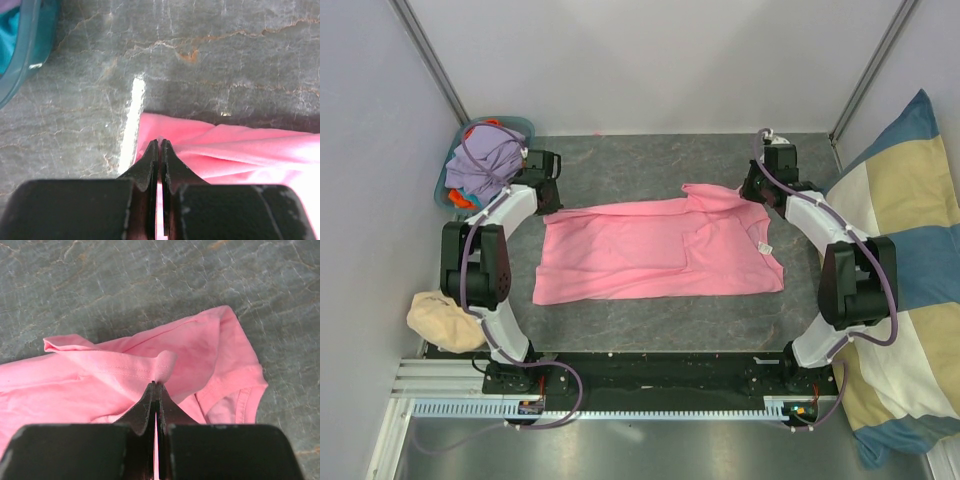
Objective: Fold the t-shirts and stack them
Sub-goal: Fold the tshirt
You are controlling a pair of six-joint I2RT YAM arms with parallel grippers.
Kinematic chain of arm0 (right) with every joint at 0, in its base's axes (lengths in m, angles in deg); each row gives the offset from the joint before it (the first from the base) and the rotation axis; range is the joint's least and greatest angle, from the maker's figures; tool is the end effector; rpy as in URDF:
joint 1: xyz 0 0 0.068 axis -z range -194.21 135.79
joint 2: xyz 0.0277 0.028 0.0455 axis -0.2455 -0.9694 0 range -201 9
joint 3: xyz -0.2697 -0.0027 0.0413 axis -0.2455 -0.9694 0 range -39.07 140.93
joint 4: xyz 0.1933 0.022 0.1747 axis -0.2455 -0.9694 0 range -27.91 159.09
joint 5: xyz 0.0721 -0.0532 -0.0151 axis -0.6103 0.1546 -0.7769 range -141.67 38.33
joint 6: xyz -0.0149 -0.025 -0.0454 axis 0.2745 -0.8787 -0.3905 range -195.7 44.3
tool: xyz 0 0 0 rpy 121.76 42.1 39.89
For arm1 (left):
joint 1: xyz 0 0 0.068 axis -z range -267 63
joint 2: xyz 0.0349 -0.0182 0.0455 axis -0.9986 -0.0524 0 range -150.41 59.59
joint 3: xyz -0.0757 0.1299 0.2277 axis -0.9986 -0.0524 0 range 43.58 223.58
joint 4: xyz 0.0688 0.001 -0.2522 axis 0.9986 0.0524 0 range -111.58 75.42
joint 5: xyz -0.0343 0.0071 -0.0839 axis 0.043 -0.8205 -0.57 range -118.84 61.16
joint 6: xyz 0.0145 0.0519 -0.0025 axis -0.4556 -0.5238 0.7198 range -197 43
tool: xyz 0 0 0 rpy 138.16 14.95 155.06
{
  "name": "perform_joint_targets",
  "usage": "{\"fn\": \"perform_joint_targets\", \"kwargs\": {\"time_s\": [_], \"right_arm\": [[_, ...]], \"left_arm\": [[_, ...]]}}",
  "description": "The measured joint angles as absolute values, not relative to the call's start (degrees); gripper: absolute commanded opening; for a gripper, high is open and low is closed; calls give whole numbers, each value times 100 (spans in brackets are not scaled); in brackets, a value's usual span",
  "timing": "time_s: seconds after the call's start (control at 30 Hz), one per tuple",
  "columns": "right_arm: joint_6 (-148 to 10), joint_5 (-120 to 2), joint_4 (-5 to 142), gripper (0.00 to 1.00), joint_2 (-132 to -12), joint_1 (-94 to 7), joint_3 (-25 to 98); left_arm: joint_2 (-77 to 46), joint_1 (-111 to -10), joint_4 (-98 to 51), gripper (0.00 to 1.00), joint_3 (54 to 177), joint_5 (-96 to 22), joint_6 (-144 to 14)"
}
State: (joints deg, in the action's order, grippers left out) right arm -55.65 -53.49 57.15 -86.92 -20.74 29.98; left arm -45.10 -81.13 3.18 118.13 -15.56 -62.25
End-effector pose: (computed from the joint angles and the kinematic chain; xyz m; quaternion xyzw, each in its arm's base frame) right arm 0.3757 0.0442 0.2502 0.0994 0.8963 0.1133 0.4171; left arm 0.3901 -0.0318 0.2089 -0.1081 0.9415 0.0549 0.3144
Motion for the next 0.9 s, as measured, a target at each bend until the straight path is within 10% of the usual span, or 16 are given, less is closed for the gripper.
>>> {"fn": "perform_joint_targets", "kwargs": {"time_s": [0.9], "right_arm": [[-5342,-4079,5055,0,-7354,-2072,2174]], "left_arm": [[-3976,-8113,326,2,11325,-1547,-6221]]}}
